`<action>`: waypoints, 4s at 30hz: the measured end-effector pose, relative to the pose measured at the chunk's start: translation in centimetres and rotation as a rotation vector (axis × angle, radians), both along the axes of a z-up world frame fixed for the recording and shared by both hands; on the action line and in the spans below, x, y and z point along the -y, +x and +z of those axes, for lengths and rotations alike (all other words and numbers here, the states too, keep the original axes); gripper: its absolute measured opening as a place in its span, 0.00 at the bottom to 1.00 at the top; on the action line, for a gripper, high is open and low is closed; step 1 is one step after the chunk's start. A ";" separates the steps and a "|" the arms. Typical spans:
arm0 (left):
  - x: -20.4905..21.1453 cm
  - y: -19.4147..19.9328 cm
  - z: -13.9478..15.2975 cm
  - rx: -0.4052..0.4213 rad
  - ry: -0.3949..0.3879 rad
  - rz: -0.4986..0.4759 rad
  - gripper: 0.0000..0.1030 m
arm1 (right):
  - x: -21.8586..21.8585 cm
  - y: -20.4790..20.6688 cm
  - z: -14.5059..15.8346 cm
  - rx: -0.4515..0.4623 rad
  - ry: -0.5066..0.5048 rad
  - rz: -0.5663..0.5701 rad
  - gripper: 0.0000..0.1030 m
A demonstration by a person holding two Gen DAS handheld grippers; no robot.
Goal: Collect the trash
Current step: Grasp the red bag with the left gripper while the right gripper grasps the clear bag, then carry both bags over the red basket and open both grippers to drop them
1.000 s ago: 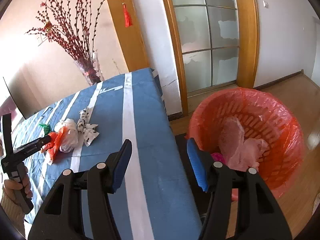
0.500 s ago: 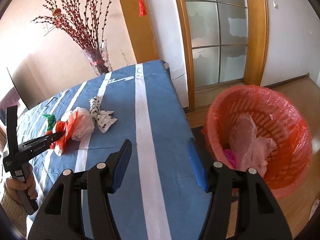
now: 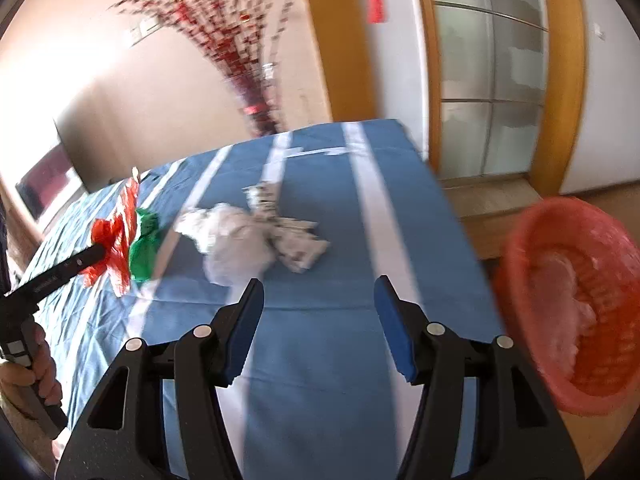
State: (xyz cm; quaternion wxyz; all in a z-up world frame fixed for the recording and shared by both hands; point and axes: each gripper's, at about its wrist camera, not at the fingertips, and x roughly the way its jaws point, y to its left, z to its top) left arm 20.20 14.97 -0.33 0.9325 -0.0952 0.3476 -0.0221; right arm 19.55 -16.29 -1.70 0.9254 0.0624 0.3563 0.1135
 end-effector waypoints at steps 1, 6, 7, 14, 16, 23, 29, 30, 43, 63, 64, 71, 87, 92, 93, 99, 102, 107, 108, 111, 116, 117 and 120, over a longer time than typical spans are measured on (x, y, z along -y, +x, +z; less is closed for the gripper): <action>-0.9 -0.3 0.3 0.007 0.000 0.024 0.21 | -1.3 0.6 -0.1 -0.003 -0.002 0.030 0.56; -4.0 -0.9 0.6 0.013 0.010 0.101 0.21 | -5.6 2.9 -0.8 -0.030 -0.010 0.098 0.51; -4.7 -1.0 0.6 0.008 0.009 0.116 0.21 | -6.5 3.5 -0.9 -0.033 -0.016 0.102 0.51; -7.7 -1.4 -0.3 -0.017 -0.008 0.172 0.21 | -9.8 6.4 -2.0 -0.072 -0.071 0.098 0.49; -8.1 -1.5 -0.5 -0.023 -0.016 0.178 0.21 | -10.5 6.8 -3.0 -0.098 -0.130 0.093 0.37; -7.8 -1.6 -0.4 -0.024 -0.028 0.167 0.21 | -8.7 4.8 -2.8 -0.090 -0.097 0.087 0.04; -5.6 -1.6 0.3 -0.007 -0.028 0.119 0.21 | -4.8 1.9 0.7 0.006 -0.030 0.040 0.04; -5.0 -1.5 0.5 -0.005 -0.028 0.107 0.21 | -3.9 1.3 1.2 0.021 -0.023 0.028 0.04; 3.7 -0.2 1.3 -0.008 -0.060 -0.062 0.21 | 6.0 -3.6 3.5 0.119 0.009 -0.185 0.04; 20.5 1.0 1.4 -0.042 -0.114 -0.342 0.21 | 16.7 -9.1 4.1 0.206 0.022 -0.477 0.04; 21.4 1.1 1.3 -0.046 -0.117 -0.357 0.21 | 17.1 -9.1 4.0 0.205 0.024 -0.485 0.04; 25.8 1.3 0.8 -0.066 -0.123 -0.425 0.21 | 19.4 -9.6 3.1 0.196 0.042 -0.526 0.04; 33.7 2.6 -0.5 -0.117 -0.145 -0.531 0.21 | 24.3 -9.9 1.8 0.183 0.119 -0.606 0.04; 36.2 2.9 -0.4 -0.111 -0.144 -0.566 0.21 | 25.6 -9.8 1.7 0.186 0.142 -0.629 0.04; 36.6 3.0 -0.4 -0.113 -0.144 -0.571 0.21 | 25.9 -9.7 1.7 0.187 0.146 -0.633 0.04; 38.7 3.4 -1.0 -0.130 -0.145 -0.595 0.23 | 26.6 -9.4 1.5 0.192 0.170 -0.641 0.04; 39.4 3.9 -2.0 -0.155 -0.137 -0.589 0.30 | 27.0 -8.9 0.9 0.180 0.186 -0.636 0.06; 39.0 4.5 -3.5 -0.191 -0.131 -0.563 0.48 | 27.7 -8.3 -0.7 0.125 0.228 -0.627 0.37; 38.8 4.5 -3.6 -0.193 -0.129 -0.559 0.49 | 27.7 -8.5 -0.9 0.121 0.232 -0.628 0.40; 37.7 4.5 -4.0 -0.203 -0.118 -0.535 0.54 | 27.7 -8.9 -1.5 0.106 0.222 -0.642 0.45; 34.5 4.4 -4.5 -0.192 -0.059 -0.485 0.59 | 27.8 -9.3 -1.6 0.101 0.201 -0.667 0.54; 33.6 4.3 -4.6 -0.190 -0.044 -0.473 0.60 | 27.6 -9.3 -1.5 0.100 0.195 -0.667 0.56; 31.3 4.1 -4.7 -0.181 -0.005 -0.446 0.61 | 26.9 -9.1 -1.5 0.096 0.171 -0.657 0.61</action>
